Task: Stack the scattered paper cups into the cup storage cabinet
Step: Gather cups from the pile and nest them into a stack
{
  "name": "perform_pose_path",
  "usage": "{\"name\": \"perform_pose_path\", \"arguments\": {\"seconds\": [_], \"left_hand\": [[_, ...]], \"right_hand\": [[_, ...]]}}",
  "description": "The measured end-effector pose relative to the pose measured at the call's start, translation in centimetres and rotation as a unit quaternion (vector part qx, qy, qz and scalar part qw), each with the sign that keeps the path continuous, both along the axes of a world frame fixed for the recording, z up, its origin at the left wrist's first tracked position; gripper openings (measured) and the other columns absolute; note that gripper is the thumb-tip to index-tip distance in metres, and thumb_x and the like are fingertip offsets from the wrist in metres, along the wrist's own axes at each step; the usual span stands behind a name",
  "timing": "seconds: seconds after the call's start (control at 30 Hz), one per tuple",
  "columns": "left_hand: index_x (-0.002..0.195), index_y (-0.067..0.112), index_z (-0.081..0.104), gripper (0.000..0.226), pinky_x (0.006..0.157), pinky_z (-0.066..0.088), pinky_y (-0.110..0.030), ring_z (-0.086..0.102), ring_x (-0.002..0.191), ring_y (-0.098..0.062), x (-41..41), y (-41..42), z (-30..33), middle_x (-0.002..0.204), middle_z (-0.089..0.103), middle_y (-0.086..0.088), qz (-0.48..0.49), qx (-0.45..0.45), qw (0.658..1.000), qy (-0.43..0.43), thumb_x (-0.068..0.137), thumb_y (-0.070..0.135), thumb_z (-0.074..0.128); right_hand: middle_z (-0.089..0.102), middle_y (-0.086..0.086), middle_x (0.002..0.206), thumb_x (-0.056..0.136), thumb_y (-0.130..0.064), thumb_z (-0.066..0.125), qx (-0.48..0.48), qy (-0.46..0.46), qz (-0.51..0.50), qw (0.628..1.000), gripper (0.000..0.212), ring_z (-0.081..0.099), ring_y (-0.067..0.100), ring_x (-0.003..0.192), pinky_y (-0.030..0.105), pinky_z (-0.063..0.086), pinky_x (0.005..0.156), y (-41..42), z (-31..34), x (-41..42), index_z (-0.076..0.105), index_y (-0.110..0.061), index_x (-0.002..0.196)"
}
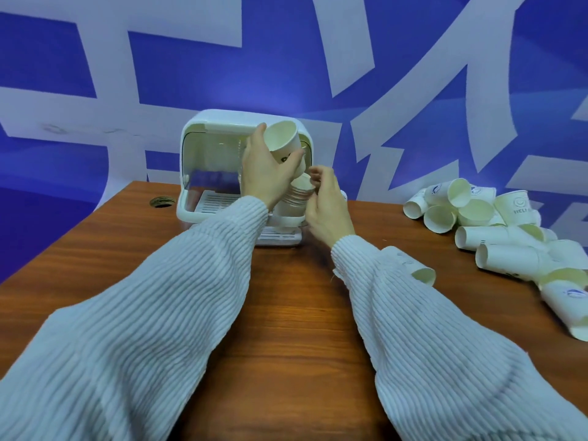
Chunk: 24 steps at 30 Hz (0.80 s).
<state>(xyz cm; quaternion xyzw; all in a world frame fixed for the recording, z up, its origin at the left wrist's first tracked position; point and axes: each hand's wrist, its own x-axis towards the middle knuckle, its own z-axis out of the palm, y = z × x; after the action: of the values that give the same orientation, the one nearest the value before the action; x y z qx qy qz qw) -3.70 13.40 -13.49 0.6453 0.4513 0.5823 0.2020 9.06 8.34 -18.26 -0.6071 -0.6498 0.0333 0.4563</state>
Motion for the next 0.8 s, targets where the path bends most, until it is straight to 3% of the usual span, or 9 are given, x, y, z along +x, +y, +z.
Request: {"name": "perform_pose_path", "arguments": {"seconds": [0.07,0.23,0.53,0.67,0.8], "left_hand": [[0.156,0.012,0.033,0.083,0.109,0.032,-0.029,0.041,0.140,-0.022,0.1,0.3,0.2,0.154,0.044,-0.008,0.000,0.005,0.999,0.039,0.089,0.042,0.072],[0.154,0.012,0.038,0.081,0.107,0.034,-0.027,0.045,0.138,-0.022,-0.1,0.8,1.0,0.153,0.048,-0.005,-0.026,0.011,0.994,0.101,0.086,0.040,0.073],[0.149,0.024,0.040,0.077,0.103,0.048,-0.047,0.056,0.125,-0.033,-0.9,0.7,0.1,0.136,0.058,-0.013,-0.022,-0.042,0.977,0.210,0.079,0.041,0.067],[0.157,0.025,0.033,0.084,0.104,0.046,-0.050,0.050,0.131,-0.037,-1.3,0.5,-0.1,0.144,0.051,-0.015,0.004,-0.038,0.958,0.285,0.082,0.046,0.064],[0.150,0.021,0.042,0.080,0.103,0.043,-0.050,0.051,0.130,-0.037,-1.2,0.2,-0.9,0.145,0.055,-0.010,0.027,-0.060,0.944,0.324,0.081,0.060,0.054]], "right_hand": [[0.050,0.003,0.138,0.095,0.004,0.044,0.006,-0.007,0.006,1.000,0.049,0.054,0.012,0.125,0.040,0.048,0.106,0.0,0.2,0.4,0.042,-0.021,0.137],[0.047,0.000,0.140,0.095,0.005,0.044,0.007,-0.004,0.024,1.000,0.051,0.055,0.011,0.124,0.045,0.049,0.107,0.1,0.4,0.5,0.042,-0.023,0.137],[0.044,0.002,0.121,0.089,0.006,0.053,0.044,0.019,-0.004,0.999,0.044,0.053,0.014,0.107,0.043,0.054,0.095,0.0,0.7,0.7,0.046,-0.017,0.126],[0.047,0.002,0.122,0.089,0.002,0.057,0.043,0.075,-0.031,0.996,0.051,0.057,0.013,0.103,0.041,0.056,0.094,0.0,1.4,1.4,0.045,-0.019,0.135],[0.050,0.001,0.128,0.093,-0.006,0.060,0.007,0.084,-0.052,0.995,0.057,0.060,0.013,0.103,0.037,0.055,0.093,-0.6,1.8,3.1,0.043,-0.024,0.144]]}}
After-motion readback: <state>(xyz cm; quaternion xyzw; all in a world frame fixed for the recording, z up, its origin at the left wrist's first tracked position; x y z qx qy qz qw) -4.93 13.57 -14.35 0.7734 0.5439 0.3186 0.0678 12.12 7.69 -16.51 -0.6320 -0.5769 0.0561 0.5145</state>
